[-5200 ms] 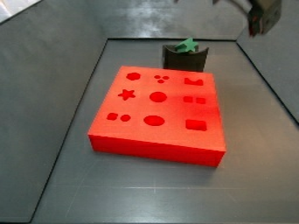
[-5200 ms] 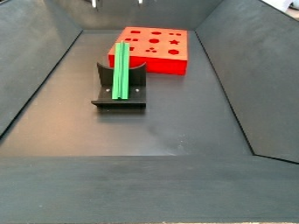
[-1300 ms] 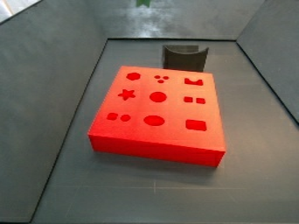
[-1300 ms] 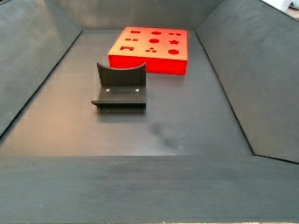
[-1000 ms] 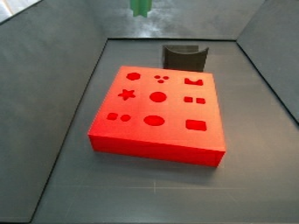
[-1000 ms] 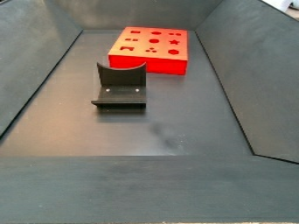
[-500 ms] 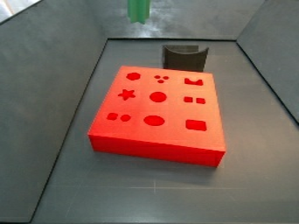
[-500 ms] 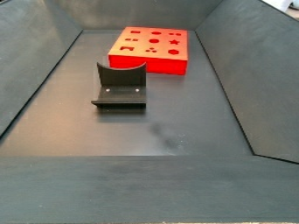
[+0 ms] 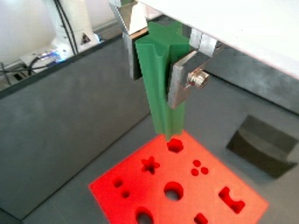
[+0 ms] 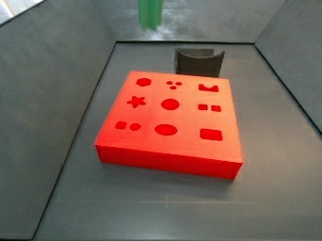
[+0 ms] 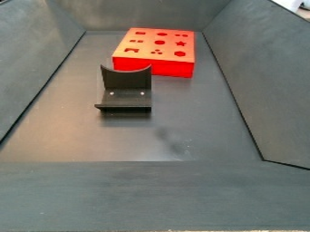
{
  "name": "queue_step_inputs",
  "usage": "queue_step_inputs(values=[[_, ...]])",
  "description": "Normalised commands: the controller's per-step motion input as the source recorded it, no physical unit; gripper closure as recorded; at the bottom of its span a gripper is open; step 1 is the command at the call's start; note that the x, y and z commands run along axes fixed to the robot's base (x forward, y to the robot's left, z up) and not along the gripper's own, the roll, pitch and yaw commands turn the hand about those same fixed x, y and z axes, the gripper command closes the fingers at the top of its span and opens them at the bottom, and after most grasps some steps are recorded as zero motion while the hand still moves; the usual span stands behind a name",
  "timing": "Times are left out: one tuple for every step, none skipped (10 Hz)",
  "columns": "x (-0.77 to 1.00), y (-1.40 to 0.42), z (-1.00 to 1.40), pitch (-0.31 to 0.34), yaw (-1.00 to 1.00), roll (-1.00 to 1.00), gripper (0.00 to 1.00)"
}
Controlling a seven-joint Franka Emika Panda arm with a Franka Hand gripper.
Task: Pick up the star object. Move up. Place the star object on the fixture. Regrasp the star object. Move to above the board. Insert the star object.
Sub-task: Insert the star object.
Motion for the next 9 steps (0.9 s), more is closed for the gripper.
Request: queue_step_inputs(values=[[0.0,-0.01,-0.21,-0.257,-0.78,-0.29,1.0],[-0.06,-0.08,-0.22,-0.243,-0.83,-0.25,1.0],[-0.06,-0.08,-0.22,-0.24,-0.83,-0.25,1.0],[-0.08,-0.07,-0.3,-0.17,-0.82,-0.25,1.0],[-0.1,-0.03,-0.39,-0.1,-0.81,-0.25,1.0],[0.0,0.0,-0.25,0.0,-0.42,-0.15,1.0],[0.0,0.0,-0.04,0.05,-0.22,-0.02,1.0],[0.0,0.0,-0.03,0.0,0.0,0.0,1.0],[-0.08,0.07,-0.23,-0.043,-0.09,-0.05,1.0]])
